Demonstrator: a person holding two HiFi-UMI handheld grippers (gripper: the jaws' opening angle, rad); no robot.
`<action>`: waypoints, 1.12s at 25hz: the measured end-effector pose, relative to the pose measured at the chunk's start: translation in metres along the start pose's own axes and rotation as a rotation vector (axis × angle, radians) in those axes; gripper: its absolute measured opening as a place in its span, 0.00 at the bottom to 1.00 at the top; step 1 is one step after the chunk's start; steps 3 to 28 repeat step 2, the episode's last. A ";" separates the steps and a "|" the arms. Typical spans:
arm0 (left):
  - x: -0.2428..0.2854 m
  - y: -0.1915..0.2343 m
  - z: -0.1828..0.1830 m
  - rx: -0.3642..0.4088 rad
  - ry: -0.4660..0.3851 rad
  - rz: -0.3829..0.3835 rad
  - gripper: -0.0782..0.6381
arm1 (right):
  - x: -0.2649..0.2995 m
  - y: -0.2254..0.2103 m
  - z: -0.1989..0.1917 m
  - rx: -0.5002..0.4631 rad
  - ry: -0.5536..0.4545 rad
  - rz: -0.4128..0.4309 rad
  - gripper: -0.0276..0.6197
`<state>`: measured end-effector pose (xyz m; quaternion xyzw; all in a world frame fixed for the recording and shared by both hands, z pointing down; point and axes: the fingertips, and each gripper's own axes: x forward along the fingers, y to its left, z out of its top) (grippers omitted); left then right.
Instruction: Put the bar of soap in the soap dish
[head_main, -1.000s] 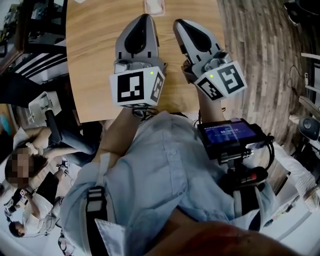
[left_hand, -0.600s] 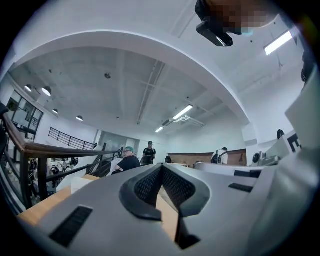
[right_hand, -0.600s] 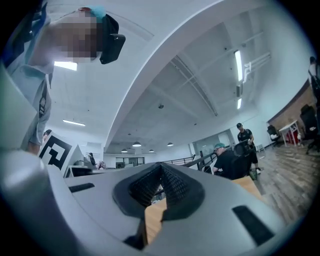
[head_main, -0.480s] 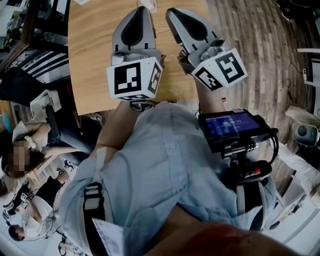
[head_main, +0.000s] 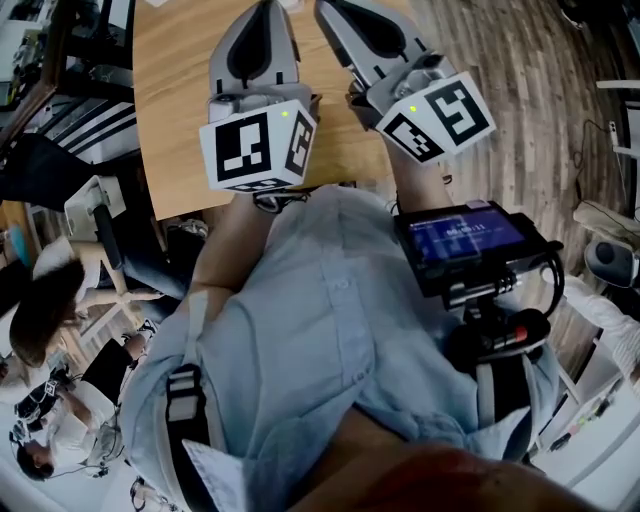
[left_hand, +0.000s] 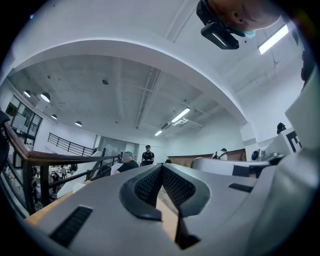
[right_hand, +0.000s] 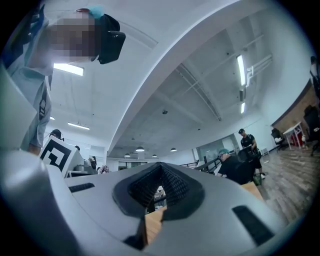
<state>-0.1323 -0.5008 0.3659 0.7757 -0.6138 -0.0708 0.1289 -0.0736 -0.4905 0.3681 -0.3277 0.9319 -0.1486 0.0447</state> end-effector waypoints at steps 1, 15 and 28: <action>0.011 0.009 0.001 0.002 -0.017 0.013 0.12 | 0.013 -0.008 0.000 -0.011 -0.002 0.019 0.05; 0.022 0.018 0.002 0.003 -0.036 0.028 0.12 | 0.026 -0.015 0.001 -0.022 -0.004 0.040 0.05; 0.022 0.018 0.002 0.003 -0.036 0.028 0.12 | 0.026 -0.015 0.001 -0.022 -0.004 0.040 0.05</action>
